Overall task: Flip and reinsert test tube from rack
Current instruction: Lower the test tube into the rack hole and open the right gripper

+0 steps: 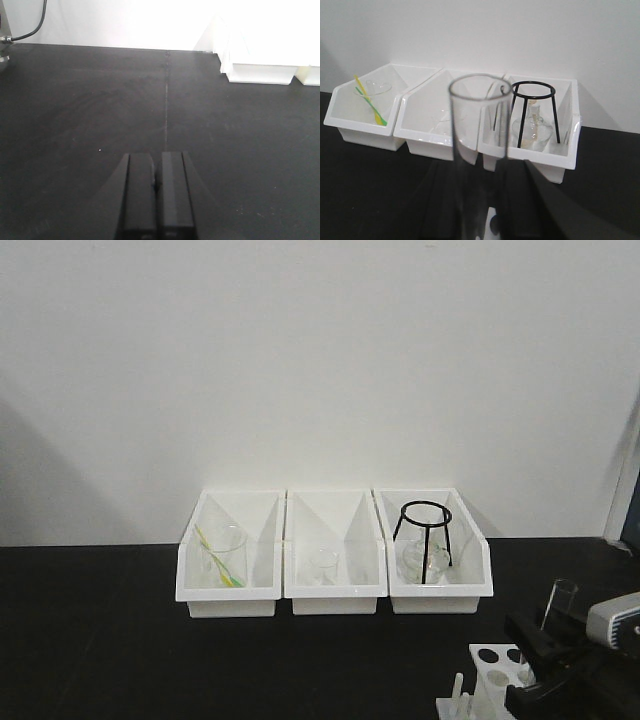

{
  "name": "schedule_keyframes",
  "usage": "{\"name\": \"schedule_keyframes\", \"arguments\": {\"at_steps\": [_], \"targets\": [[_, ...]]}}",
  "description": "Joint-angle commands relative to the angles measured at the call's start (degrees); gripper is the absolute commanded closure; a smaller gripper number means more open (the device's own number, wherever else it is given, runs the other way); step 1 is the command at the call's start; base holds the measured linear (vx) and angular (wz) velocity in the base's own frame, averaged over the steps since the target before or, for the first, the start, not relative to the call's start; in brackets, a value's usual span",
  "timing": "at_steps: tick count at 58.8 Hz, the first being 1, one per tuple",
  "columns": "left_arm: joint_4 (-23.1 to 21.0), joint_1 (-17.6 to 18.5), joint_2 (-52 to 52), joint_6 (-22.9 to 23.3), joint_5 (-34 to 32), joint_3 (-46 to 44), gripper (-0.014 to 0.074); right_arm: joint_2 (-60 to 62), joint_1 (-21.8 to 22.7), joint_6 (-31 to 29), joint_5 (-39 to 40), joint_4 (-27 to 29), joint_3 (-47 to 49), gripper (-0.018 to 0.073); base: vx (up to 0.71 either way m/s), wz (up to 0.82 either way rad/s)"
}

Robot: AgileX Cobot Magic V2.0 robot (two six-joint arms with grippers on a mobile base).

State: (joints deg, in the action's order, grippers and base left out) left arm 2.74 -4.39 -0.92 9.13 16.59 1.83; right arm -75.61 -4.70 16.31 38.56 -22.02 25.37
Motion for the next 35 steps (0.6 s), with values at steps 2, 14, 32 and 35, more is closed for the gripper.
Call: {"name": "schedule_keyframes", "arguments": {"at_steps": [2, 14, 32, 35], "targets": [[-0.2, 0.42, -0.66, -0.02, -4.97, -0.01, 0.0603, -1.3, 0.0, 0.16, 7.35, 0.33, 1.47, 0.0568, 0.0, 0.0], [-0.2, 0.42, -0.66, -0.02, -4.97, -0.01, 0.0603, -7.15, 0.0, 0.16, 7.97, 0.35, 1.47, 0.0568, 0.0, 0.0], [-0.2, 0.42, -0.66, -0.02, -4.97, -0.01, 0.0603, -14.86, 0.05, 0.06, 12.27, 0.36, 1.47, 0.0557, 0.0, 0.0], [-0.2, 0.42, -0.66, -0.02, -4.97, -0.01, 0.0603, -15.58, 0.05, 0.06, 12.27, 0.36, 1.47, 0.0544, 0.0, 0.0]]}}
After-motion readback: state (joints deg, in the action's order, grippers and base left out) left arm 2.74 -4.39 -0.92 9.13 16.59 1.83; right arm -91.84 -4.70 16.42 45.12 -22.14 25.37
